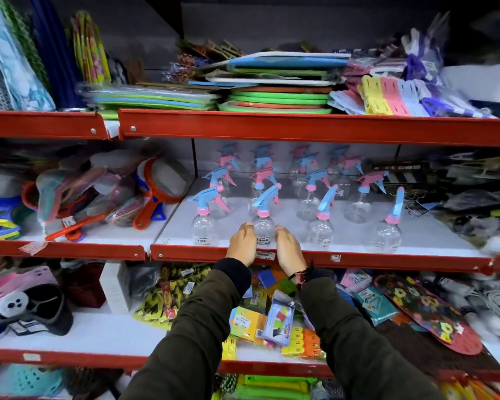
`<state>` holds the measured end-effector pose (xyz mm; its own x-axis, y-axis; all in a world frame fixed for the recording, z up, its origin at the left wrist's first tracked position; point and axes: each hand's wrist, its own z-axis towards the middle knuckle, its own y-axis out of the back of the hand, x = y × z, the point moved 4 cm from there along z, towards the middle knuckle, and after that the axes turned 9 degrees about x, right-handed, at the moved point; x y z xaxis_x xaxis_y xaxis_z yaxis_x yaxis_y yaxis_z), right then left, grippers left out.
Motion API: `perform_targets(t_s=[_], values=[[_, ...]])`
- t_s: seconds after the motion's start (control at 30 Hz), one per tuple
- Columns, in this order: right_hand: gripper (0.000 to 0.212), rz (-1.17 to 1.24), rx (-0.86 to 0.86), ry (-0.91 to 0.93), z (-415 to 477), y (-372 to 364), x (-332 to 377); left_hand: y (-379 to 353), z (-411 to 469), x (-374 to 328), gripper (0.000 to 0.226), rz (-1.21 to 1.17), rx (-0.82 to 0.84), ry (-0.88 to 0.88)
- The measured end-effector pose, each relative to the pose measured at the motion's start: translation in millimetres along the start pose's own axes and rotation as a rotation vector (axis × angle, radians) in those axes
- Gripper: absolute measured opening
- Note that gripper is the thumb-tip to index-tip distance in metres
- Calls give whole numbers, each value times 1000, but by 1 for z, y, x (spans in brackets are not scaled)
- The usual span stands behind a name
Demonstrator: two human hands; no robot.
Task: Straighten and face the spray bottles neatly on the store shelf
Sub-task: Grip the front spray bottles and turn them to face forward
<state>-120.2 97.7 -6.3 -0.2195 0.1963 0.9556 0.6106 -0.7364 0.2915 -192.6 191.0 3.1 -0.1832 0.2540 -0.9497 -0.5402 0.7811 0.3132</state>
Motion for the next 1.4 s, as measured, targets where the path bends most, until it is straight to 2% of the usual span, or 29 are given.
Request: perform_targets(t_s=[0.63, 0.77, 0.93, 1.4], values=[[40, -35, -38, 13, -14, -5, 1, 9, 1, 4, 46, -18, 41, -13], [43, 4, -85, -17, -13, -2, -1, 13, -2, 4, 46, 10, -45, -19], [42, 45, 11, 32, -12, -8, 5, 12, -3, 3, 44, 38, -55, -44], [41, 58, -13, 76, -15, -8, 0, 10, -1, 4, 49, -23, -45, -25]])
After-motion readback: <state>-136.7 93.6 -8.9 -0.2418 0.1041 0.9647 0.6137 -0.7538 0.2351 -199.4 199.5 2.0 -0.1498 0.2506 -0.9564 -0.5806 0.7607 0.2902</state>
